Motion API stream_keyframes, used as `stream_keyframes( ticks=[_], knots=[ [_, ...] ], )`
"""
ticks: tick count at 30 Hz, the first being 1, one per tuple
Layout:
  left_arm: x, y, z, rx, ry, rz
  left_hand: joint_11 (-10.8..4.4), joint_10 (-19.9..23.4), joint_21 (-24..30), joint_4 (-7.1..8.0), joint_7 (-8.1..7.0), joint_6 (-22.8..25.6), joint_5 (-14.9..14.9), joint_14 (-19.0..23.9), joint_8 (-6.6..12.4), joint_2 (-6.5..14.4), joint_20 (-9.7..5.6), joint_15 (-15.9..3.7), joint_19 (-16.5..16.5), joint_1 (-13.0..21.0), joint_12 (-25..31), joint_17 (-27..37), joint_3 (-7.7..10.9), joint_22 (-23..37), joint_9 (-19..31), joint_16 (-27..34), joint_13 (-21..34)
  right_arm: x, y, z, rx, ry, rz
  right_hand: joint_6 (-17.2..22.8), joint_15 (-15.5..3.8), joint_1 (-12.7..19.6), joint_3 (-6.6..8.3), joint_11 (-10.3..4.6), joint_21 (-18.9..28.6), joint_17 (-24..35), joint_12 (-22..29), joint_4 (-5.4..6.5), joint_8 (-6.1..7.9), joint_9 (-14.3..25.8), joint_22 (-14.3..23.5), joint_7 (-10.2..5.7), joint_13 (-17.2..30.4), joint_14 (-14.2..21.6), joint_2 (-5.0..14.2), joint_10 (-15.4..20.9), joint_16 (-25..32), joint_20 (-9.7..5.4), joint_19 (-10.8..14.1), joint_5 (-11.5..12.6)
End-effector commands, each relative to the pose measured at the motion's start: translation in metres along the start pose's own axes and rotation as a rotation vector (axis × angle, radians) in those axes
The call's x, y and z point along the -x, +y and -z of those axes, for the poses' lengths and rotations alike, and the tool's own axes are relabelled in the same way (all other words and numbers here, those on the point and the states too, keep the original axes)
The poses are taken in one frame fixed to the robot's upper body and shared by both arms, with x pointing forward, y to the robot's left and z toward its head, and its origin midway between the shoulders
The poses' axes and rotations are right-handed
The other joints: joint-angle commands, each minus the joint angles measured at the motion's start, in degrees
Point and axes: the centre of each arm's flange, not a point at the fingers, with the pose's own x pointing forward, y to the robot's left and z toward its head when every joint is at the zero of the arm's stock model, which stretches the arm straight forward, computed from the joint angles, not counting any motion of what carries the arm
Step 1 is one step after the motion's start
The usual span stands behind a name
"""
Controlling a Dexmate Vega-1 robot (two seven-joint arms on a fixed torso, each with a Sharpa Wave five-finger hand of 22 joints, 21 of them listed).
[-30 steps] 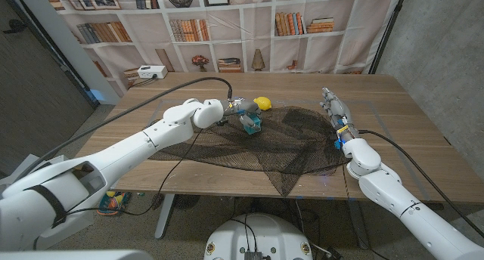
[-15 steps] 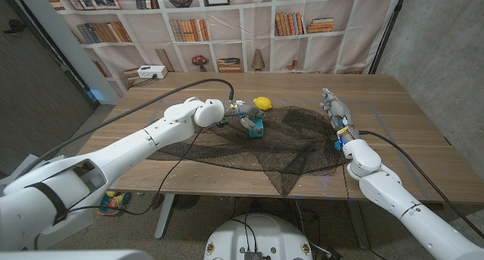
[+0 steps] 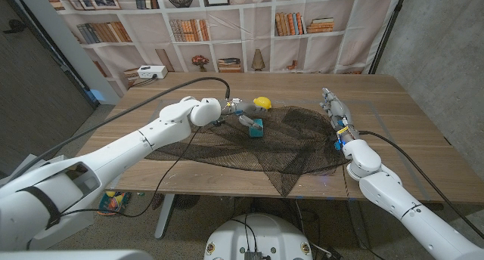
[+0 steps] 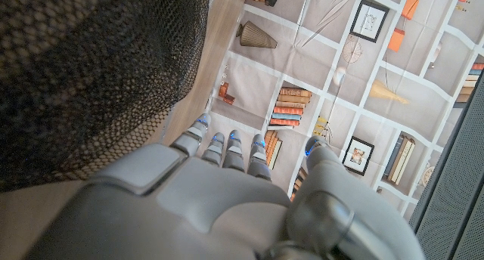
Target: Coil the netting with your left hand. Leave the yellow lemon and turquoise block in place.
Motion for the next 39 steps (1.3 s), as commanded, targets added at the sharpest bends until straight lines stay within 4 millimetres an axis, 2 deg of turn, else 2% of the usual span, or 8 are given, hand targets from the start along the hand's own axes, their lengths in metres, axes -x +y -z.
stream_keyframes(
  ticks=[1, 3, 4, 8, 12, 19, 31, 39],
  knots=[
    [0.027, 0.007, 0.005, 0.035, 0.14, -0.158, 0.17, -0.7, -0.5, 0.58, -0.19, -1.0, -0.1, -0.7, -0.17, 0.2, 0.22, 0.12, -0.8, -0.8, -0.4, 0.0, 0.19, 0.2, 0.1, -0.1, -0.1, 0.0, 0.002, -0.002, 0.008, 0.003, -0.005, 0.2, 0.42, 0.1, 0.32, 0.09, -0.2, 0.2, 0.0, -0.31, -0.01, 0.2, 0.2, -0.21, 0.2, 0.1, 0.29, 0.3, -0.1, 0.39, 0.3, 0.0],
    [0.031, 0.008, 0.006, 0.043, 0.216, -0.198, 0.41, 0.2, -0.4, 0.8, 0.5, -0.8, 0.0, 0.8, 0.45, 2.5, 0.63, -0.29, 0.7, -0.7, -0.1, -0.1, 1.09, 0.3, 0.1, 0.9, -0.1, 0.0, 0.001, -0.002, 0.008, 0.002, -0.006, 0.2, 0.39, 0.0, 0.31, 0.11, -0.2, 0.2, 0.0, -0.29, -0.03, 0.2, 0.2, -0.22, 0.2, 0.2, 0.29, 0.3, -0.1, 0.41, 0.3, 0.0],
    [0.033, 0.008, 0.007, 0.051, 0.252, -0.215, -0.08, 1.1, -0.3, 0.59, 0.89, 0.4, -0.1, 1.6, 1.0, 3.3, 0.55, -0.59, 1.6, -0.4, 0.2, -0.2, 1.55, 0.3, 0.1, 1.3, -0.2, 0.0, 0.001, -0.002, 0.008, 0.002, -0.008, 0.2, 0.4, 0.0, 0.32, 0.1, -0.2, 0.2, 0.0, -0.31, -0.03, 0.2, 0.2, -0.22, 0.2, 0.2, 0.29, 0.3, -0.1, 0.39, 0.3, 0.0],
    [0.04, 0.007, 0.011, 0.083, 0.373, -0.268, 0.28, 3.9, -0.3, -0.25, 1.48, 2.6, -0.4, 3.7, 1.7, 4.5, 0.67, -1.12, 4.0, 0.1, 1.1, -0.8, 2.39, 0.3, 0.1, 2.1, -0.2, -0.003, 0.001, -0.004, 0.014, 0.001, -0.021, 0.2, 0.43, 0.0, 0.33, 0.14, -0.2, 0.2, 0.0, -0.31, -0.02, 0.2, 0.2, -0.24, 0.2, 0.2, 0.3, 0.4, -0.1, 0.43, 0.3, 0.1],
    [0.047, 0.007, 0.017, 0.086, 0.494, -0.279, -0.22, 5.4, -0.5, -0.87, 1.89, 4.2, -0.6, 5.0, 2.03, 5.3, 0.88, -1.82, 5.2, 0.5, 1.5, -1.3, 3.1, 0.2, 0.1, 2.5, -0.2, -0.008, 0.0, -0.008, 0.021, -0.004, -0.033, 0.2, 0.44, 0.1, 0.36, 0.09, -0.2, 0.2, 0.0, -0.33, -0.01, 0.2, 0.2, -0.29, 0.2, 0.2, 0.34, 0.4, -0.1, 0.44, 0.3, 0.1],
    [0.06, 0.004, 0.034, 0.15, 0.628, -0.252, 0.3, 6.2, -0.6, -1.14, 2.16, 5.4, -0.8, 5.6, 2.24, 5.3, 0.66, -1.92, 6.0, 0.3, 1.7, -1.5, 3.22, 0.2, 0.1, 2.6, -0.3, -0.015, -0.005, -0.01, 0.026, -0.004, -0.048, 0.2, 0.46, 0.1, 0.37, 0.09, -0.2, 0.2, 0.0, -0.35, -0.01, 0.2, 0.2, -0.26, 0.2, 0.3, 0.36, 0.4, -0.1, 0.47, 0.3, 0.1],
    [0.081, 0.0, 0.045, 0.186, 0.809, -0.238, 0.53, 4.9, -1.4, -0.95, 1.51, 4.5, -1.1, 4.5, 1.52, 3.9, 0.62, -1.27, 5.5, -1.3, 1.1, -1.7, 2.06, 0.2, 0.1, 2.2, -0.2, -0.032, -0.01, -0.01, 0.026, -0.003, -0.087, 0.2, 0.39, 0.0, 0.37, 0.12, -0.2, 0.2, 0.0, -0.37, -0.02, 0.2, 0.2, -0.23, 0.2, 0.3, 0.36, 0.4, -0.1, 0.5, 0.4, 0.0],
    [0.095, -0.011, 0.052, 0.254, 0.954, -0.189, 0.76, 3.7, -2.0, -0.6, 1.14, 3.5, -1.1, 3.7, 1.01, 3.0, 1.06, -0.78, 5.3, -2.9, 0.5, -1.8, 1.1, 0.3, 0.1, 1.9, -0.2, -0.043, -0.015, -0.016, 0.04, -0.012, -0.111, 0.2, 0.4, 0.0, 0.39, 0.04, -0.2, 0.2, 0.0, -0.38, -0.04, 0.2, 0.2, -0.26, 0.2, 0.3, 0.39, 0.5, -0.1, 0.46, 0.3, 0.0]
  ],
)
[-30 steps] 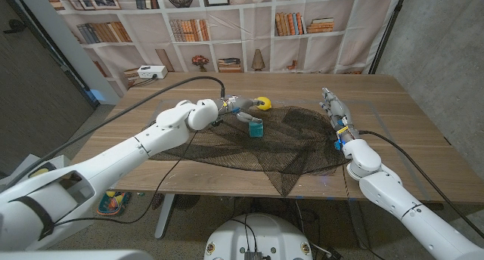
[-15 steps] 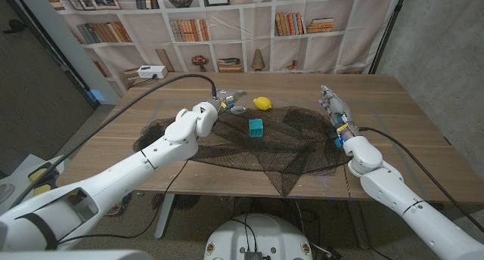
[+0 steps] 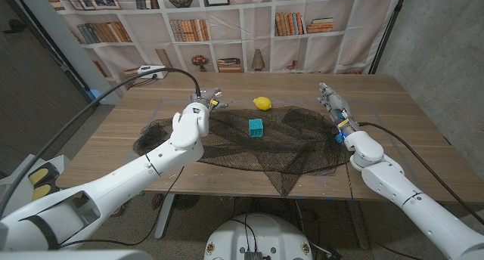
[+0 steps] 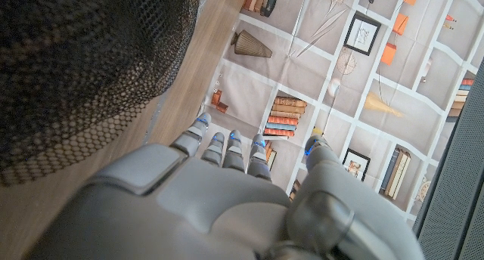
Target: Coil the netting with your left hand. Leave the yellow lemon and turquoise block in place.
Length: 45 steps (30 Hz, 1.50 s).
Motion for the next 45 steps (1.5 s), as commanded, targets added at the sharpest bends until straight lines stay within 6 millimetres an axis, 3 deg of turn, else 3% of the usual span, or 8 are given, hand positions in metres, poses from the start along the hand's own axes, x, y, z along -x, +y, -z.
stream_keyframes(
  ticks=[1, 14, 31, 45],
  knots=[
    [0.01, -0.005, 0.026, 0.046, 0.224, 0.041, 0.38, -0.4, -0.3, 0.3, -0.09, -0.5, -0.2, -0.3, -0.15, -0.3, 0.39, 0.21, -0.1, -0.8, -0.4, 0.0, -0.46, 0.3, 0.1, -0.2, 0.1, -0.016, -0.008, -0.006, 0.011, -0.008, -0.039, 0.2, 0.3, 0.2, 0.16, 0.02, -0.2, 0.2, 0.0, -0.17, -0.03, 0.2, 0.2, -0.25, 0.2, 0.2, 0.23, 0.5, -0.1, 0.16, 0.0, 0.0],
    [0.016, -0.015, 0.046, 0.04, 0.364, 0.093, 0.48, -0.7, -0.6, 0.59, 0.14, -0.7, -0.1, -0.4, -0.24, -0.9, 0.63, 0.4, 0.3, -1.9, -0.5, 0.0, -1.13, 0.3, 0.1, -0.2, 0.1, -0.022, -0.012, -0.006, 0.009, -0.01, -0.058, 0.2, 0.32, 0.2, 0.19, 0.01, -0.1, 0.2, -0.1, -0.19, -0.03, 0.2, 0.2, -0.33, 0.2, 0.3, 0.25, 0.4, -0.1, 0.16, 0.1, 0.0],
    [0.009, -0.039, 0.079, 0.04, 0.517, 0.209, 1.06, -1.2, -0.9, 0.73, 0.38, -1.2, 0.0, -0.7, -0.37, -1.5, 0.61, 0.67, 0.9, -2.9, -0.7, -0.1, -1.79, 0.3, 0.1, -0.3, 0.2, -0.025, -0.009, -0.006, 0.017, 0.0, -0.059, 0.2, 0.24, 0.1, 0.2, 0.08, -0.1, 0.2, 0.0, -0.18, -0.03, 0.2, 0.2, -0.28, 0.2, 0.2, 0.28, 0.5, -0.1, 0.15, 0.1, 0.0],
    [-0.005, -0.055, 0.087, 0.04, 0.534, 0.291, 0.74, -0.6, -0.8, 0.58, 0.67, -1.2, 0.2, 0.3, -0.28, -2.3, 0.69, 0.59, 2.4, -3.5, -0.5, -0.3, -2.27, 0.3, 0.1, 0.1, 0.2, -0.027, -0.007, -0.007, 0.022, 0.003, -0.052, 0.3, 0.27, 0.0, 0.22, 0.04, -0.1, 0.2, -0.1, -0.2, -0.02, 0.2, 0.2, -0.3, 0.2, 0.3, 0.26, 0.5, -0.1, 0.17, 0.1, 0.0]
  ],
)
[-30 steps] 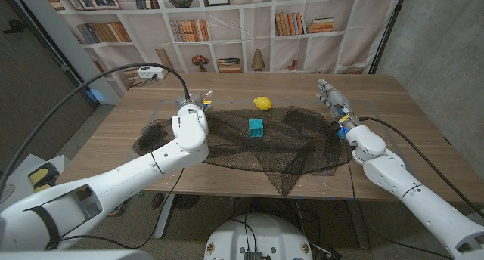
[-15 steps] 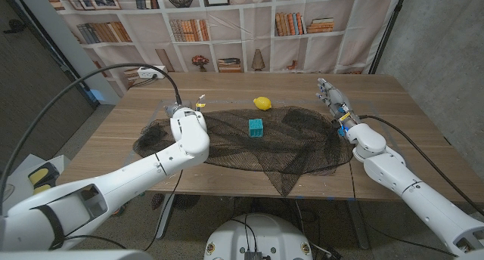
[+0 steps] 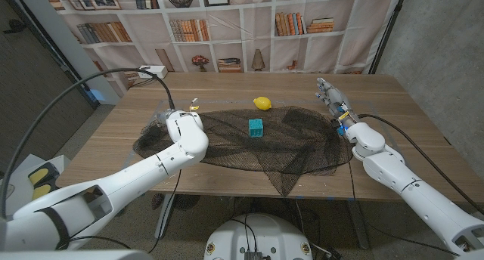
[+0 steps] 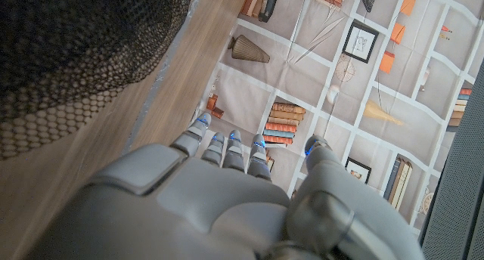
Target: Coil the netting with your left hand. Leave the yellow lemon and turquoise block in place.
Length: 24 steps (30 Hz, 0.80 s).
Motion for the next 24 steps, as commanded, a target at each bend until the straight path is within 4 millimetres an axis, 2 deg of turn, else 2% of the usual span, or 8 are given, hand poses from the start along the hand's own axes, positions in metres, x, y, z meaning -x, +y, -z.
stream_keyframes(
  ticks=[1, 8, 11, 15, 19, 21, 22, 24],
  knots=[
    [-0.016, -0.012, 0.001, -0.011, 0.022, 0.07, -0.18, 0.3, -0.2, -0.25, 0.3, 0.0, 0.3, 0.5, 0.04, -0.4, 0.26, -0.1, 0.7, -0.4, 0.1, 0.0, -0.25, 0.3, 0.1, 0.4, 0.1, -0.002, 0.002, -0.001, 0.005, 0.002, 0.005, 0.2, 0.31, 0.0, 0.22, 0.04, -0.1, 0.2, -0.1, -0.21, -0.03, 0.2, 0.2, -0.35, 0.2, 0.3, 0.24, 0.5, -0.1, 0.13, 0.1, 0.0],
    [-0.024, -0.02, -0.005, -0.024, 0.009, 0.083, -0.56, 2.4, -0.2, -0.97, 0.96, 2.0, 0.6, 2.5, 0.8, -0.3, 0.11, -1.01, 2.7, 0.2, 0.8, -0.4, 0.06, 0.3, 0.2, 1.0, 0.1, -0.003, 0.001, -0.001, 0.008, 0.005, 0.011, 0.2, 0.29, 0.0, 0.23, 0.05, -0.1, 0.2, -0.1, -0.2, -0.04, 0.2, 0.2, -0.34, 0.2, 0.3, 0.24, 0.5, -0.1, 0.17, 0.1, 0.0],
    [-0.026, -0.023, -0.009, -0.031, 0.0, 0.079, -0.84, 3.8, -0.2, -1.97, 1.12, 3.4, 0.8, 4.3, 1.16, 0.1, -0.19, -1.82, 4.3, 1.4, 1.2, -0.7, 0.74, 0.3, 0.2, 1.5, 0.1, -0.004, 0.001, -0.002, 0.01, 0.004, 0.013, 0.3, 0.35, 0.0, 0.23, 0.09, -0.1, 0.2, -0.1, -0.21, -0.03, 0.2, 0.2, -0.34, 0.2, 0.3, 0.22, 0.5, -0.1, 0.2, 0.1, 0.0],
    [-0.027, -0.025, -0.014, -0.052, -0.015, 0.06, -2.63, 7.6, 0.0, -4.23, 0.42, 7.0, 0.7, 9.0, 1.97, 0.6, -1.72, -4.04, 7.7, 4.0, 2.2, -1.3, 2.14, 0.3, 0.2, 2.7, -0.1, -0.005, 0.001, -0.002, 0.01, 0.004, 0.013, 0.3, 0.35, -0.1, 0.23, 0.05, -0.2, 0.2, -0.1, -0.21, -0.03, 0.2, 0.2, -0.32, 0.2, 0.3, 0.21, 0.5, -0.1, 0.17, 0.1, 0.0],
    [-0.027, -0.027, -0.02, -0.063, -0.029, 0.027, -4.24, 14.6, 0.3, -6.74, 0.62, 14.8, 0.3, 15.1, 3.78, 2.8, -3.2, -6.39, 11.8, 7.0, 4.2, -1.7, 4.64, 0.3, 0.3, 4.2, -0.3, -0.005, 0.001, -0.002, 0.01, 0.008, 0.018, 0.2, 0.31, -0.1, 0.24, 0.03, -0.2, 0.2, -0.1, -0.21, -0.04, 0.2, 0.2, -0.34, 0.2, 0.3, 0.23, 0.5, -0.1, 0.16, 0.1, 0.0],
    [-0.027, -0.027, -0.021, -0.066, -0.031, 0.02, -5.46, 20.8, 0.6, -8.62, 1.17, 21.5, 0.2, 20.8, 5.29, 5.3, -4.13, -8.05, 14.5, 9.6, 5.8, -1.7, 7.27, 0.4, 0.4, 5.8, -0.4, -0.005, 0.001, -0.001, 0.009, 0.009, 0.019, 0.2, 0.35, -0.1, 0.25, 0.03, -0.2, 0.2, -0.1, -0.21, -0.05, 0.2, 0.2, -0.34, 0.2, 0.3, 0.24, 0.5, -0.1, 0.19, 0.1, 0.0],
    [-0.027, -0.027, -0.022, -0.071, -0.031, 0.014, -6.02, 23.5, 0.7, -8.97, 1.28, 23.4, 0.3, 22.5, 5.72, 5.9, -4.37, -8.49, 15.1, 10.2, 6.7, -1.6, 7.95, 0.4, 0.4, 6.4, -0.3, -0.005, 0.001, -0.001, 0.009, 0.009, 0.02, 0.2, 0.26, -0.1, 0.26, -0.02, -0.2, 0.2, -0.1, -0.21, -0.04, 0.2, 0.2, -0.34, 0.2, 0.3, 0.25, 0.5, -0.1, 0.17, 0.1, 0.0],
    [-0.027, -0.028, -0.024, -0.079, -0.029, 0.006, -6.82, 28.9, 1.6, -10.25, 1.23, 28.3, 0.6, 28.3, 6.72, 7.7, -5.17, -10.85, 17.8, 12.8, 8.2, -1.0, 10.52, 0.5, 0.4, 8.8, -0.1, -0.004, 0.001, -0.001, 0.01, 0.01, 0.023, 0.2, 0.27, -0.1, 0.26, 0.0, -0.2, 0.2, -0.1, -0.22, -0.05, 0.2, 0.2, -0.35, 0.2, 0.3, 0.23, 0.5, -0.1, 0.17, 0.1, 0.0]
  ],
)
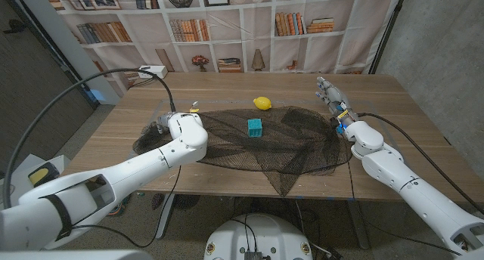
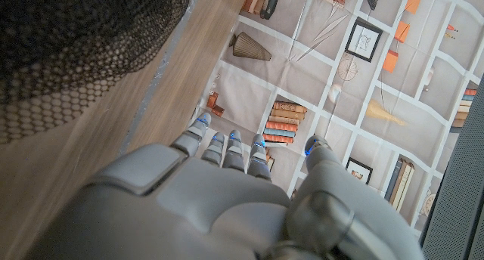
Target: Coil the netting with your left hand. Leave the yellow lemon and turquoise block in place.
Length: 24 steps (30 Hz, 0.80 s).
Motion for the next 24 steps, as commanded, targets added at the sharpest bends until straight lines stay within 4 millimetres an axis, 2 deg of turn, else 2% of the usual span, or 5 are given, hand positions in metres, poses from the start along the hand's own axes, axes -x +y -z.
stream_keyframes(
  ticks=[1, 6, 7, 12, 24],
  knots=[
    [-0.004, -0.009, -0.012, -0.04, -0.019, -0.036, -3.62, 12.8, 1.9, -2.03, 0.62, 9.7, 0.4, 9.8, 2.32, 3.2, -1.32, -6.72, 5.1, 4.8, 3.3, 1.3, 4.71, 0.3, 0.4, 3.9, 0.7, -0.001, 0.0, 0.001, 0.001, 0.005, 0.011, 0.2, 0.3, -0.1, 0.26, 0.03, -0.2, 0.2, -0.1, -0.21, -0.05, 0.2, 0.2, -0.33, 0.2, 0.3, 0.24, 0.5, -0.1, 0.17, 0.1, 0.0],
    [-0.003, -0.011, -0.015, -0.055, -0.018, -0.066, -4.86, 24.4, 5.6, -2.06, 1.79, 21.2, 0.5, 19.8, 4.93, 4.2, -3.31, -8.9, 9.4, 12.9, 8.2, 6.8, 10.27, 0.9, 1.2, 11.4, 3.3, -0.001, 0.0, 0.002, 0.002, 0.006, 0.012, 0.2, 0.27, -0.1, 0.27, 0.05, -0.2, 0.2, -0.1, -0.22, -0.05, 0.2, 0.2, -0.37, 0.2, 0.3, 0.24, 0.5, -0.2, 0.11, 0.1, 0.0],
    [-0.002, -0.011, -0.015, -0.057, -0.017, -0.071, -5.32, 25.3, 6.0, -2.01, 1.9, 22.0, 0.4, 20.4, 5.03, 4.1, -3.33, -8.96, 9.4, 13.8, 8.8, 7.8, 10.5, 1.0, 1.3, 12.3, 3.8, -0.001, 0.0, 0.001, 0.003, 0.005, 0.012, 0.2, 0.31, -0.1, 0.28, 0.07, -0.2, 0.2, -0.1, -0.24, -0.04, 0.2, 0.2, -0.33, 0.2, 0.3, 0.25, 0.5, -0.1, 0.11, 0.1, 0.0],
    [0.004, -0.006, -0.013, -0.052, -0.011, -0.134, -6.0, 29.2, 9.0, -1.45, 3.25, 23.5, -0.6, 24.1, 4.34, 3.8, -3.29, -9.09, 9.4, 17.4, 13.6, 14.0, 9.64, 1.6, 2.8, 17.4, 8.6, -0.004, 0.001, 0.0, 0.003, 0.001, 0.008, 0.2, 0.24, -0.1, 0.29, 0.08, -0.2, 0.2, -0.1, -0.25, -0.04, 0.2, 0.2, -0.32, 0.2, 0.3, 0.24, 0.5, -0.2, 0.09, 0.1, 0.0],
    [0.044, 0.027, 0.0, 0.089, -0.018, -0.389, -6.44, 26.1, 11.9, 0.18, 3.29, 24.0, 0.1, 23.5, 4.7, 3.7, -2.46, -8.91, 7.2, 20.1, 19.5, 19.8, 8.24, 1.9, 6.5, 18.8, 17.1, -0.005, 0.001, -0.001, 0.0, -0.007, 0.009, 0.2, 0.23, -0.1, 0.31, 0.09, -0.2, 0.2, -0.1, -0.27, -0.05, 0.2, 0.2, -0.34, 0.2, 0.3, 0.25, 0.5, -0.2, 0.11, 0.0, 0.0]
  ],
)
